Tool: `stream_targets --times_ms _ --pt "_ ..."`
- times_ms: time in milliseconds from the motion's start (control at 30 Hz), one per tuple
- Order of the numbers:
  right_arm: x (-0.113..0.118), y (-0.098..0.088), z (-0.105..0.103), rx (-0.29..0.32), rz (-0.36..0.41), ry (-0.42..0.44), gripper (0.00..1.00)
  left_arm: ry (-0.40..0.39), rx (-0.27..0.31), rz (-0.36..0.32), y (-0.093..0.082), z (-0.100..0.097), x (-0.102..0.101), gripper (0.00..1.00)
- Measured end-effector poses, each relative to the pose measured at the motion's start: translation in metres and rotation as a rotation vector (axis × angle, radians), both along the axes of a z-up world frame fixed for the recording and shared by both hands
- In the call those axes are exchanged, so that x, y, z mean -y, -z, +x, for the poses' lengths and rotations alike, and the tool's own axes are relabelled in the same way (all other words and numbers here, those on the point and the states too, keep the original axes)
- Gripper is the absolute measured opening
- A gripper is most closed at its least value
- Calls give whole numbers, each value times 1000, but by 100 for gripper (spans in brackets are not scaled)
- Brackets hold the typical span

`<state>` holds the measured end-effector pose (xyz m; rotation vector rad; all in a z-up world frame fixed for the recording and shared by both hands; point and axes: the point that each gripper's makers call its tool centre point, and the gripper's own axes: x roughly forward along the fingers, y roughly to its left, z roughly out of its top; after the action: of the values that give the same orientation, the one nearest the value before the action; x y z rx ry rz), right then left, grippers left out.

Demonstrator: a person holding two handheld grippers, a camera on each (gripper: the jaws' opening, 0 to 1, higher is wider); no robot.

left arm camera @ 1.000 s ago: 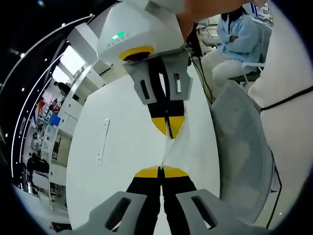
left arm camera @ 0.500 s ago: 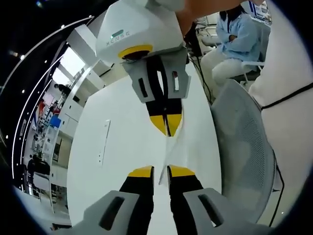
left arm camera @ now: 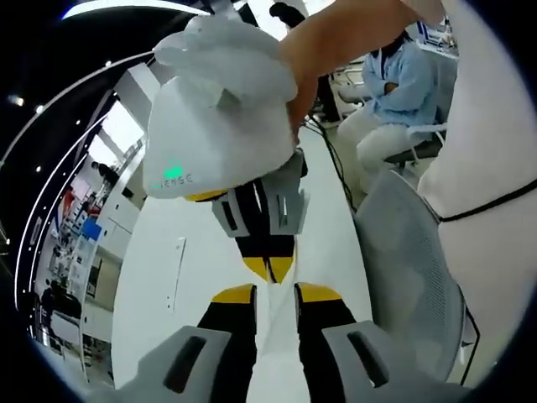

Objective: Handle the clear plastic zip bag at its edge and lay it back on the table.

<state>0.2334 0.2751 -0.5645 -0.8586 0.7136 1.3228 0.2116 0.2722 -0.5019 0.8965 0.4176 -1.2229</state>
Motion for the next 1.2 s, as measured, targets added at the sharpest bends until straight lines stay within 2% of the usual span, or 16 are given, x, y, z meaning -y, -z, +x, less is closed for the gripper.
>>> stream_targets --times_ms 300,500,600,667,833,867,967,1200 --pt "-2 -3 2 2 -6 13 0 37 4 78 16 -1 4 12" --pt "-6 -4 -2 -2 -2 6 0 34 -7 99 24 1 3 11" --pt "-9 -5 -6 -7 3 5 0 42 5 152 33 2 -1 11" --pt "-10 -5 -7 -3 -5 -4 0 43 -1 161 36 2 -1 11" --pt "-10 -5 -7 -12 -4 -8 0 45 -41 186 42 -1 -3 11" --pt "-9 -4 -6 -18 -9 3 0 56 -35 183 42 0 -1 11" --pt "-9 -5 -5 -39 4 16 0 51 -83 192 45 -3 -2 11" --pt "-10 -6 -6 -71 17 38 0 44 -143 167 47 -7 -2 10"
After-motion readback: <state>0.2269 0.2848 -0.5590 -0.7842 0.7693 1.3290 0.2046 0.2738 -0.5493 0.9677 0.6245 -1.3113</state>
